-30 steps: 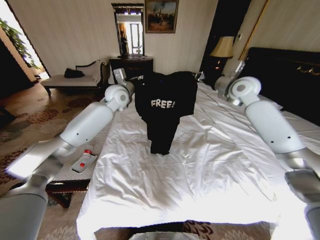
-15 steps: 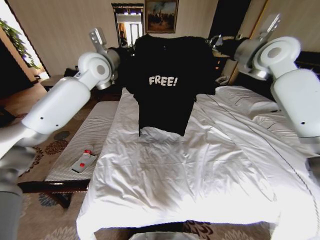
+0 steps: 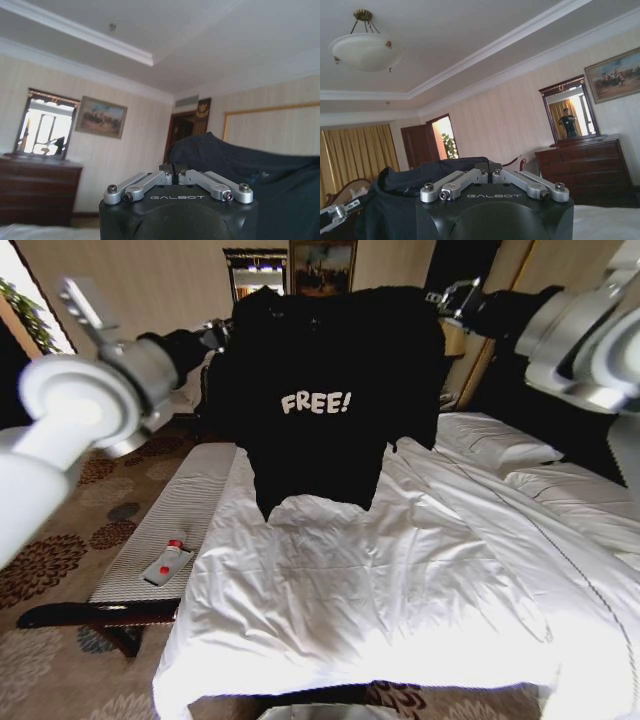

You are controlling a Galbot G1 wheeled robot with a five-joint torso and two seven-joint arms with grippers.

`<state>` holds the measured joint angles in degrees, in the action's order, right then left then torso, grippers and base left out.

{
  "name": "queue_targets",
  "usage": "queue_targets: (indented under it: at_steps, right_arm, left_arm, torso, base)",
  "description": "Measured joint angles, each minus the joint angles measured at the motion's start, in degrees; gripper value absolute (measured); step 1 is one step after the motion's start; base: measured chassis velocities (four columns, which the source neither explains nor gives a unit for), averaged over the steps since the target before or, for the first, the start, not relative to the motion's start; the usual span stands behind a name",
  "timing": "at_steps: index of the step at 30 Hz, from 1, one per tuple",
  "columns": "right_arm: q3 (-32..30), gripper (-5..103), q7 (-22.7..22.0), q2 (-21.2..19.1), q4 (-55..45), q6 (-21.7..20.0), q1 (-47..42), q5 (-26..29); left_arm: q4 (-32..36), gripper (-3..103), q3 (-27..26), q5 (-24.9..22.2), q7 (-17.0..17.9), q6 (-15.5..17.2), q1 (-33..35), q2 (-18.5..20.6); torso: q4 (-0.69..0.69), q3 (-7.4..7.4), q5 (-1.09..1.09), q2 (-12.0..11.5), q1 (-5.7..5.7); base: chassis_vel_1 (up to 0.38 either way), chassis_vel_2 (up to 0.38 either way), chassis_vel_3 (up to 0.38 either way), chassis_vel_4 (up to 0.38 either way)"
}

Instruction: Fold the clothes on the bed.

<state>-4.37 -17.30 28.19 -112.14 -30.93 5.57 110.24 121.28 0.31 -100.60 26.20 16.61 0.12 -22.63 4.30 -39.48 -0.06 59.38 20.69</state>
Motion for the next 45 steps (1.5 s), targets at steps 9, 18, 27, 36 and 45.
queue_targets:
  at_steps: [9, 18, 27, 36, 45]
  right_arm:
    - [-15.8, 0, -5.8, -9.6, -12.7, -0.8, -12.0, 12.1]
    - [-27.1, 0, -14.0, -17.6, -22.7, -1.4, -16.3, 27.8]
    - [-28.2, 0, -20.4, -14.4, -25.9, -1.8, -24.8, 27.3]
    - [-24.3, 0, -16.0, -1.3, -18.7, -1.9, -41.9, 6.4]
    - [-10.0, 0, -7.8, 9.1, -3.6, -1.6, -39.3, -8.5]
  left_arm:
    - [12.5, 1, -22.5, -4.9, -1.5, -1.3, 23.8, 13.1]
    - [18.4, 1, -41.3, -20.1, 6.3, 4.6, 36.8, 16.4]
    - [20.9, 1, -38.6, -22.7, 15.9, 9.1, 36.3, 14.9]
    - [19.0, 1, -22.7, -4.3, 17.3, 8.3, 40.5, 5.0]
    - [6.4, 1, -1.8, 11.7, 15.2, 7.1, 35.9, -7.1]
  torso:
    - [0.08, 0.00, 0.06, 0.0, 0.01]
    - [0.04, -0.01, 0.01, 0.0, 0.01]
    - [0.01, -0.01, 0.02, 0.0, 0.02]
    - [0.01, -0.03, 0.05, 0.0, 0.04]
    - [-0.04, -0.04, 0.04, 0.0, 0.04]
  base:
    - [0.000, 0.000, 0.000, 0.000]
    - [0.000, 0.000, 0.000, 0.000]
    - [0.000, 0.000, 0.000, 0.000]
    - [0.000, 0.000, 0.000, 0.000]
    - [0.000, 0.000, 0.000, 0.000]
